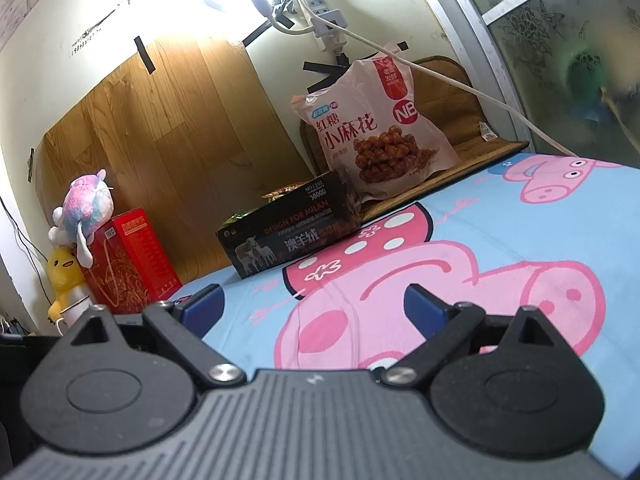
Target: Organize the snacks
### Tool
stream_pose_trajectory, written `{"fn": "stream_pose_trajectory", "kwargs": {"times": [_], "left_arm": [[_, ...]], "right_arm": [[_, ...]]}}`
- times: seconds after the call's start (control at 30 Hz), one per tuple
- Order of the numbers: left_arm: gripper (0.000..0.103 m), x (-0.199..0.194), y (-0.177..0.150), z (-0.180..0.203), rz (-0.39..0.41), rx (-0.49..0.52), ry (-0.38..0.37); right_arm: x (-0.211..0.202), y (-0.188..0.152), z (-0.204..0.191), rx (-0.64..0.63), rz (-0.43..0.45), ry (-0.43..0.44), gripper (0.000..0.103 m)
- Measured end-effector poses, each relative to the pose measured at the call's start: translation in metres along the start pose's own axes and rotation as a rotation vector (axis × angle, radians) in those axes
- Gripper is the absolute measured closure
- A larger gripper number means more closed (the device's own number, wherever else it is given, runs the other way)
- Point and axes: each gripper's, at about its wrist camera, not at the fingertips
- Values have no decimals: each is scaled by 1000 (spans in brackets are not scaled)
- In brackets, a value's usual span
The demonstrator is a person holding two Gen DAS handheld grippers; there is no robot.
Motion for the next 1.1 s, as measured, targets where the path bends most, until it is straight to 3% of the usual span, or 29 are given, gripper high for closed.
{"fn": "stream_pose_trajectory", "kwargs": {"times": [0.6, 1.1], "left_arm": [[0, -12, 7, -6, 45, 16, 8], [0, -11, 7, -6, 33, 39, 27]], "right_arm": [[-2, 2, -8, -22, 9, 22, 5], [0, 2, -11, -27, 0, 23, 5]]}}
Point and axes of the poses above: each gripper's, at about its wrist camera, not at the fingertips, and x roughly the way its jaws point, z to its right, y to its top, and after that the axes turned 10 degrees about y, right-handed
